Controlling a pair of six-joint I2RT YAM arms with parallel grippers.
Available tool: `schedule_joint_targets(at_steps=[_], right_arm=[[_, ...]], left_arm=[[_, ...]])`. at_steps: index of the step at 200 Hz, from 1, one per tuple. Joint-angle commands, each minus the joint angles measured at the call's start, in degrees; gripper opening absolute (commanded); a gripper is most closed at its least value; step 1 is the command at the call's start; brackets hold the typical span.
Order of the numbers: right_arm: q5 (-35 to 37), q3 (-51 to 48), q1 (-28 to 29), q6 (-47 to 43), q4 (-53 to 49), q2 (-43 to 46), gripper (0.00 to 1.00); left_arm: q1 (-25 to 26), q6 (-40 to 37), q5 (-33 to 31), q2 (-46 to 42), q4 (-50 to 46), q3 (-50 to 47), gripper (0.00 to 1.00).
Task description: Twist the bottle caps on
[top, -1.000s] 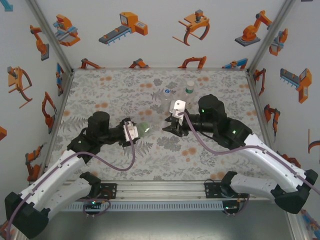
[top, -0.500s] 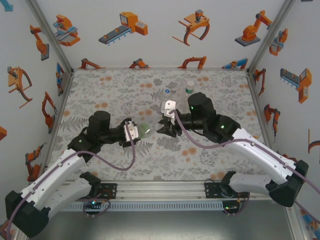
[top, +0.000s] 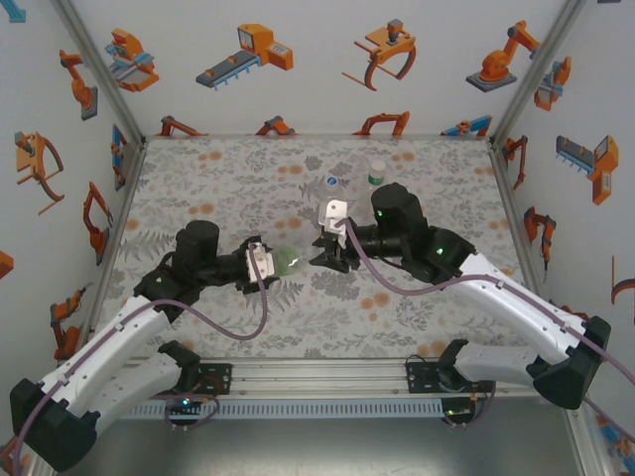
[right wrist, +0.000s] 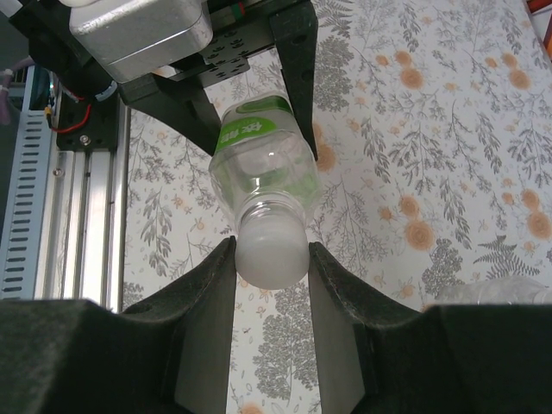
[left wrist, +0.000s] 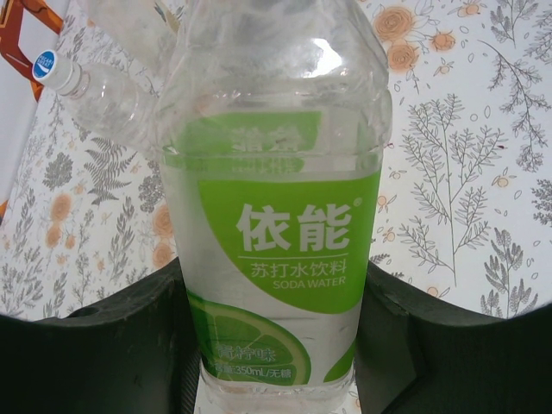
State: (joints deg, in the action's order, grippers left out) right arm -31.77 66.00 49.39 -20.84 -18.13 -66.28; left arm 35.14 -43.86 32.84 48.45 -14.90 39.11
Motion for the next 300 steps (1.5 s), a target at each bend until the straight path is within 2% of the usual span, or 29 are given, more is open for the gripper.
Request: schedule_joint_targets(at_steps=[1, 63, 142, 172, 204, 220, 252, 274, 300], right_arm=[[-1.48, 1.09, 0.32, -2.11, -0.11, -0.85, 0.0], [-5.27, 3.79, 0.31, -7.12, -5.98, -2.17, 0.0], [-9.53, 3.37, 1.1, -13.25, -6.4, -3.89, 0.0], [-11.37, 2.15, 1.23, -15.65, -6.37, -4.57, 0.0], [-11.47, 2.04, 1.57, -15.16, -6.48, -5.08, 0.0], [-9.77, 0.78, 1.57, -8.06, -2.88, -4.39, 0.0], [-4.92, -3.36, 1.54, 15.95, 7.84, -3.45, 0.0], [3.5, -5.8, 1.57, 37.17, 13.03, -3.41, 0.0], [14.08, -5.96, 1.59, 63.39, 11.94, -5.01, 0.0]], left_arm=[[0.57, -2.14, 4.23, -1.22, -0.04, 1.23, 0.0], [0.9, -2.32, 5.45, -0.81, -1.89, 2.24, 0.0], [0.9, -1.1, 10.11, 1.06, -2.22, 3.23, 0.0], [0.79, -1.83, 11.6, 3.86, -5.79, 5.53, 0.0], [0.81, -1.72, 12.37, 3.88, -5.4, 5.58, 0.0], [0.66, -1.13, 10.97, 2.97, -4.08, 4.86, 0.0], [0.61, -0.62, 7.81, 2.1, -3.52, 4.39, 0.0], [0.63, 0.62, 4.27, 2.21, -2.69, 4.39, 0.0], [0.61, 1.47, 0.59, 2.57, -2.49, 4.48, 0.0]])
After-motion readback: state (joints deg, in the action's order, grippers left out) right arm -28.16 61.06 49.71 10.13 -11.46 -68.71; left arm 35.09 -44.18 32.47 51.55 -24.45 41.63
